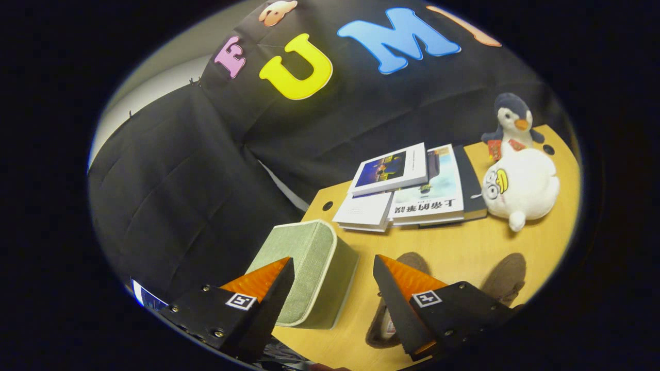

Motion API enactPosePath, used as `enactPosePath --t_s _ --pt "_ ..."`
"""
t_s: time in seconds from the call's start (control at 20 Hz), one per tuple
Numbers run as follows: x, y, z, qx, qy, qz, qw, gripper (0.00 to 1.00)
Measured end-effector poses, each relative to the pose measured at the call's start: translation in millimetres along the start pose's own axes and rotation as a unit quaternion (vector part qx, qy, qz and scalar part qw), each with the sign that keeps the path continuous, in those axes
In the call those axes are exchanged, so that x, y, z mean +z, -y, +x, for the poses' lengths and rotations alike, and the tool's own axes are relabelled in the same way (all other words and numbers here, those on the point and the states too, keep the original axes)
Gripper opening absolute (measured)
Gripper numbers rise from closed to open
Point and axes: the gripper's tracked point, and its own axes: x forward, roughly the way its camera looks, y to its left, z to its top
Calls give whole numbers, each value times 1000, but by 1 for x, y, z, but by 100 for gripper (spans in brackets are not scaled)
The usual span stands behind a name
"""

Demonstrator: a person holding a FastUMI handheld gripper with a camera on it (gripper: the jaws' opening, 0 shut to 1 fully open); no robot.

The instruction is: Open the storage box then place both shoes into the box .Put the left shoe in first, then the right shoe, with the right side of both shoes facing outward in a uniform manner.

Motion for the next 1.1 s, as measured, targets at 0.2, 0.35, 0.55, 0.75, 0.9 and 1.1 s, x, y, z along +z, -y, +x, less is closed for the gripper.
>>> enactPosePath --t_s 0.2,0.35,0.55,0.75,0.9,1.1 --pt "-27 2 31 57 -48 55 996 96" --pt "-44 -2 50 93 -81 86 989 96" --pt "-66 -11 80 139 -119 130 974 96" --pt "-76 -23 98 192 -133 182 955 96" --pt "-79 -31 110 211 -143 209 944 96" --pt "-77 -34 109 209 -153 236 937 82"
